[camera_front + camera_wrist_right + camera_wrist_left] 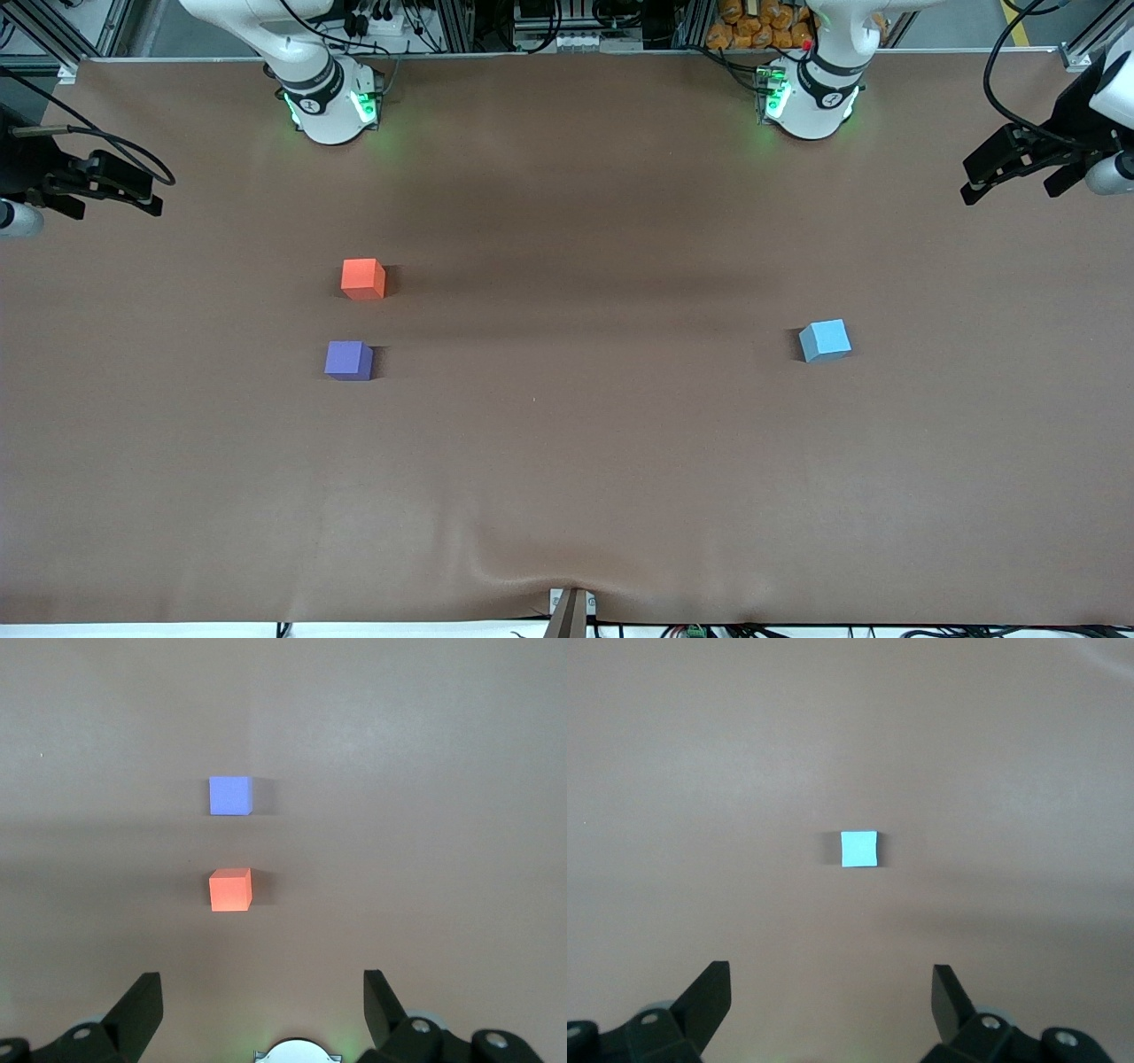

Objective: Place blue block between orange and purple blocks

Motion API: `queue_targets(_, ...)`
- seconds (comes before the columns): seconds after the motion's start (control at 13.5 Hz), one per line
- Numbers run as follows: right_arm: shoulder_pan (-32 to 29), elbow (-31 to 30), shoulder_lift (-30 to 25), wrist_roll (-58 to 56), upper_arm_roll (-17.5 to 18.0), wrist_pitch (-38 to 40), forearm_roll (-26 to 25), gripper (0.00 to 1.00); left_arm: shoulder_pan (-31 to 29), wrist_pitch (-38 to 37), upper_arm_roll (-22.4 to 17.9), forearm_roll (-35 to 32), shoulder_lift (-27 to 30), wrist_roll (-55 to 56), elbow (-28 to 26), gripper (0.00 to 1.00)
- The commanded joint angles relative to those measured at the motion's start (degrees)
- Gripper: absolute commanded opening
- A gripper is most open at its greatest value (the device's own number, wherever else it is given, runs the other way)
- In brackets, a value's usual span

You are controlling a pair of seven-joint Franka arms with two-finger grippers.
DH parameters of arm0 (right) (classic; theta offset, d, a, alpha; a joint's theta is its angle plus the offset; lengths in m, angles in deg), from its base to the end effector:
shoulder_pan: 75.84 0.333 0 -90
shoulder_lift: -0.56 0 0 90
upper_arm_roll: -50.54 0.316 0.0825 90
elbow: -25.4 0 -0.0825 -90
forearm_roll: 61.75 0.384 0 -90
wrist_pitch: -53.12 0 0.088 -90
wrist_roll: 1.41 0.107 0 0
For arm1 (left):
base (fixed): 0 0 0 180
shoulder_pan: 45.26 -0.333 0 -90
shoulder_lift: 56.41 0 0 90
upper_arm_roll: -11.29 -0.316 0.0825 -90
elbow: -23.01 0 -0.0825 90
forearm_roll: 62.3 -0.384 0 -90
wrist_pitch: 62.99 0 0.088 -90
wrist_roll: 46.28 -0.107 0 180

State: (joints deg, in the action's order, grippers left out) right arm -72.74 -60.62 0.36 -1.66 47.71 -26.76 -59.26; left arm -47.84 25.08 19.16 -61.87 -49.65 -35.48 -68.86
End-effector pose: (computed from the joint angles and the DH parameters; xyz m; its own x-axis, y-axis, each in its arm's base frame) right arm 0.5348 0.0077 0.6441 0.9945 0.0167 -0.1031 0.0122 -0.9990 -0.0440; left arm 0.5114 -0.0531 0.6685 0.9941 0.0960 0.0513 0.0961 -0.9954 0.0010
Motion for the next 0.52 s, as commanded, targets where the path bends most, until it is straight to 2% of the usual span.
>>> queue_targets(0.0, -0.12, 0.85, 0.28, -0.45, -0.07, 0.78, -0.03, 1.0, -0.05, -1.67, -0.4, 1.24, -0.6, -1.66, 1.61, 1.0)
queue_targets(0.45, -0.2, 0.85, 0.28, -0.45, -0.16, 0.78, -0.03, 1.0, 0.03, -1.67, -0.58, 0.63, -2.36, -5.08, 1.61, 1.0)
